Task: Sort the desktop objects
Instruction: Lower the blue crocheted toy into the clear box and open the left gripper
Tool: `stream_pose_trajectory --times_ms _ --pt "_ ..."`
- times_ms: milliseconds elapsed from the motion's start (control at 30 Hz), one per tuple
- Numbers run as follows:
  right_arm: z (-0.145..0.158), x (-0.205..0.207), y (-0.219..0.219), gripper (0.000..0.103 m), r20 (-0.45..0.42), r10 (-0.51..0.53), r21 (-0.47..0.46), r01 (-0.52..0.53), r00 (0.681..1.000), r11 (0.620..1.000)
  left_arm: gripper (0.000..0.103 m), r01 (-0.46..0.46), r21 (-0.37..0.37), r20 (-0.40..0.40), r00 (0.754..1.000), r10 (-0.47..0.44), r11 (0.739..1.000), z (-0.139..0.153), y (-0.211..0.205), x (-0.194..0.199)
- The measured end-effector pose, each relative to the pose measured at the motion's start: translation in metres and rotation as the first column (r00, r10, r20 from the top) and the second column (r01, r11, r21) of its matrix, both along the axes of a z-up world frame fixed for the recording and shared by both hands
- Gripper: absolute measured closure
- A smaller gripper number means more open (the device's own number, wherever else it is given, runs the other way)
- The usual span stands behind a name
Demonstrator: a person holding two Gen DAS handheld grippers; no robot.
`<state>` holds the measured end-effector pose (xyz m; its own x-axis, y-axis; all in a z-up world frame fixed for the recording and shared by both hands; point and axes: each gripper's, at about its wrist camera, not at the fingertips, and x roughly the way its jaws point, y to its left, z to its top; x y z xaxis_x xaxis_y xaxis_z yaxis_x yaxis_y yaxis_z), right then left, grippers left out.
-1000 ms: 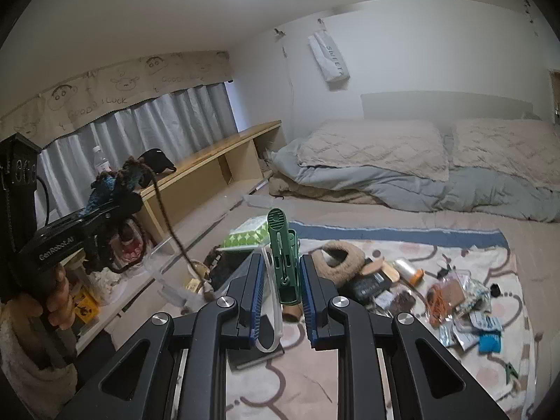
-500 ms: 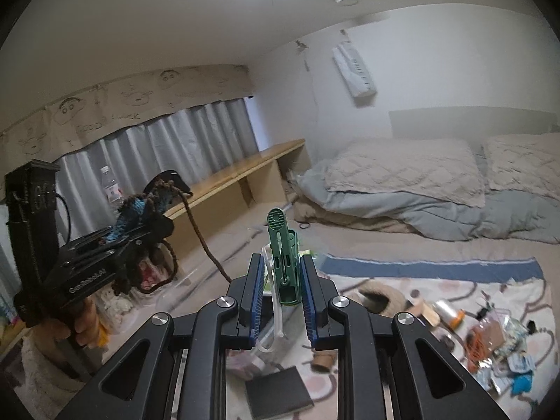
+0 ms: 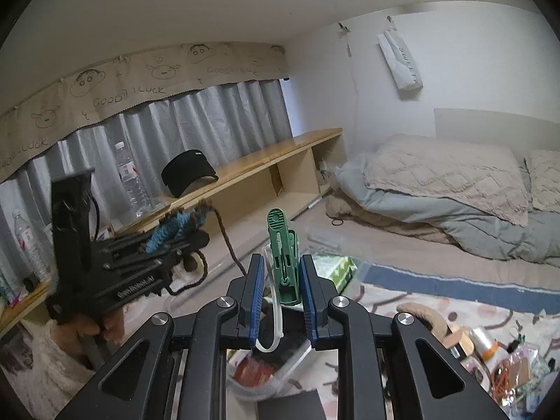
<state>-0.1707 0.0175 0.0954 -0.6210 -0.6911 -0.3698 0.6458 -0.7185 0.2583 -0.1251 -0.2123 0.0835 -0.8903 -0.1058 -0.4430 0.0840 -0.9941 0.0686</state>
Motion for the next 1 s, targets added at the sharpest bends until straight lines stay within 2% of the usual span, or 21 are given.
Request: stream_pose_trajectory --times_ms 233,467,633,733,1000 --pt "-0.002 -0.012 -0.013 0.082 -0.016 -0.04 -0.018 0.04 0.999 0.999 0.084 -0.138 0.088 0.038 0.99 0.135 0.987 -0.026 -0.044 -0.013" --pt "-0.019 -0.019 -0.032 0.082 0.022 -0.016 0.031 0.015 1.0 0.999 0.084 -0.229 0.116 0.157 0.965 0.21 0.966 -0.068 -0.067 -0.034" --pt "-0.027 -0.024 -0.039 0.082 0.042 -0.005 0.046 0.003 0.999 0.999 0.084 -0.279 0.161 0.253 0.939 0.234 0.947 -0.094 -0.076 -0.047" --pt "-0.028 -0.025 -0.038 0.082 0.045 -0.008 0.042 0.006 0.999 0.999 0.084 -0.304 0.217 0.312 0.922 0.229 0.928 -0.107 -0.079 -0.057" --pt "-0.028 -0.027 -0.037 0.082 0.05 -0.019 0.042 0.017 0.999 0.999 0.084 -0.346 0.272 0.372 0.899 0.233 0.898 -0.134 -0.072 -0.076"
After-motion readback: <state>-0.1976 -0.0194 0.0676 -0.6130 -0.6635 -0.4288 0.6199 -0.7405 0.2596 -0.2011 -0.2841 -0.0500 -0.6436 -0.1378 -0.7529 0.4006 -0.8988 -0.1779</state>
